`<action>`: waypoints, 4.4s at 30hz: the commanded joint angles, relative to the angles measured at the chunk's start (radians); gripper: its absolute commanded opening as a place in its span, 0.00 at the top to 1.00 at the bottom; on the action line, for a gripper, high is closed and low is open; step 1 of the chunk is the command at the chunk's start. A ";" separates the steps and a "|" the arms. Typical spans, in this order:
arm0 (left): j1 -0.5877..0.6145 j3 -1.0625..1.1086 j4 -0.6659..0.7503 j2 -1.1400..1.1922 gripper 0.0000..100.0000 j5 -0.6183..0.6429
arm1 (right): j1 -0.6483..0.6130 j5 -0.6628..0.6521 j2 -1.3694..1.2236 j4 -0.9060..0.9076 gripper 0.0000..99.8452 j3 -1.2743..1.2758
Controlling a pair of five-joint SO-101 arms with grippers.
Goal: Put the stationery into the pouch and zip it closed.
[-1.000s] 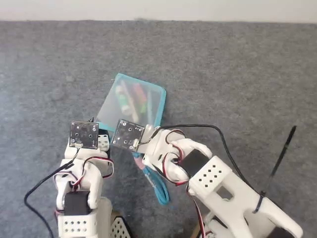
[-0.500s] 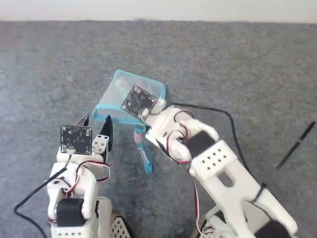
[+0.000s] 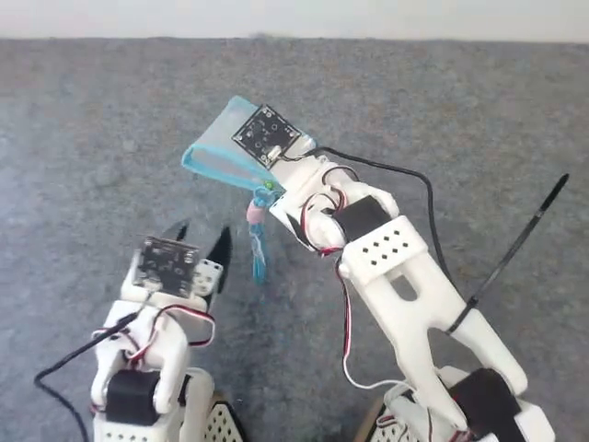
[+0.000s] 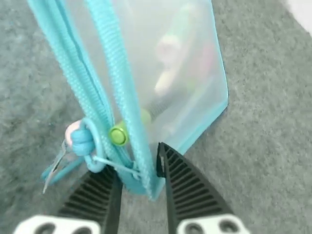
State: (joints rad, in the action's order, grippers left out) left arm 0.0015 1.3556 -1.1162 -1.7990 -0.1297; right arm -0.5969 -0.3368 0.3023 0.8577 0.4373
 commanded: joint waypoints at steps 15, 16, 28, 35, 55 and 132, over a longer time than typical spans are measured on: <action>-0.150 0.139 0.121 0.002 0.75 -0.028 | -0.140 0.018 0.366 0.166 0.99 0.146; -0.150 0.140 0.121 0.002 0.75 -0.028 | -0.157 0.018 0.383 0.168 0.99 0.164; -0.157 0.139 0.126 -0.002 0.94 -0.066 | -0.176 0.011 0.409 0.160 0.99 0.212; -0.147 0.139 0.140 -0.002 0.99 -0.086 | -0.145 -0.040 0.409 0.099 0.99 0.315; 0.152 0.107 0.146 -0.002 0.99 -0.091 | 0.107 -0.117 0.409 0.031 0.99 0.396; 0.064 0.134 0.167 -0.003 0.70 -0.028 | 0.326 0.063 0.421 0.022 0.85 0.511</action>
State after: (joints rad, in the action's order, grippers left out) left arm 0.0583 1.5443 -0.9828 -1.7990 -0.1726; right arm -0.2608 -0.3015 0.6935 0.8915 0.9559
